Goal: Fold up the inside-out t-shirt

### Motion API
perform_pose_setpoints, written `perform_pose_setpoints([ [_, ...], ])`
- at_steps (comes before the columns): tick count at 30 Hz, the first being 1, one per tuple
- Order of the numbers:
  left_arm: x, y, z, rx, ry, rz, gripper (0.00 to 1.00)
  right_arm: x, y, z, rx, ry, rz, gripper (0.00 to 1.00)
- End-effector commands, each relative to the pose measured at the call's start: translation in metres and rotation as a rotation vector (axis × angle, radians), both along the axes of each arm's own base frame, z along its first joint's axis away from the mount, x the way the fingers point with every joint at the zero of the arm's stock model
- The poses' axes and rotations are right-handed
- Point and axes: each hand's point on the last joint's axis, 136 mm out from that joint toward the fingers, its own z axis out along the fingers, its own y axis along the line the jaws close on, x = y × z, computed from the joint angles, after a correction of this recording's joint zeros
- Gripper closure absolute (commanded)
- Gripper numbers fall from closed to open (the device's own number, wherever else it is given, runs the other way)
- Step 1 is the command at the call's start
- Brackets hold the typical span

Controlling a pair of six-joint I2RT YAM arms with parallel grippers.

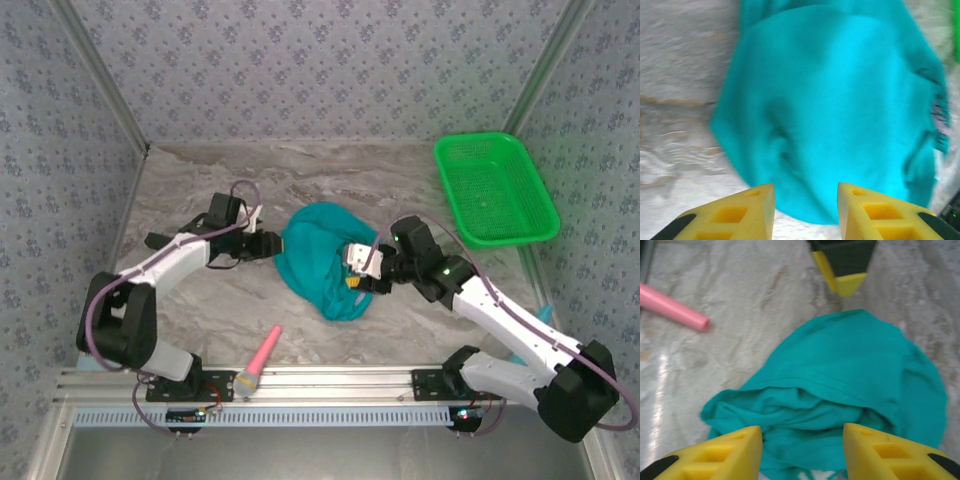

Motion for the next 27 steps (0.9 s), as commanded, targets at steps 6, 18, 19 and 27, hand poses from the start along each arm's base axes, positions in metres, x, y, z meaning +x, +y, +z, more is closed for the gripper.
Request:
perform_pose_setpoints([
  [6, -0.055, -0.078, 0.000, -0.036, 0.048, -0.200, 0.60, 0.080, -0.008, -0.036, -0.103, 0.072, -0.336, 0.49],
  [18, -0.106, -0.114, -0.033, 0.090, 0.051, -0.148, 0.54, 0.129, 0.014, -0.077, -0.051, 0.215, -0.241, 0.50],
  [19, -0.107, -0.119, -0.035, 0.075, 0.059, -0.146, 0.54, 0.134, 0.019, -0.079, -0.040, 0.225, -0.234, 0.52],
  [27, -0.092, -0.116, -0.047, 0.120, 0.057, -0.117, 0.97, 0.143, 0.026, -0.073, 0.012, 0.262, -0.225, 1.00],
])
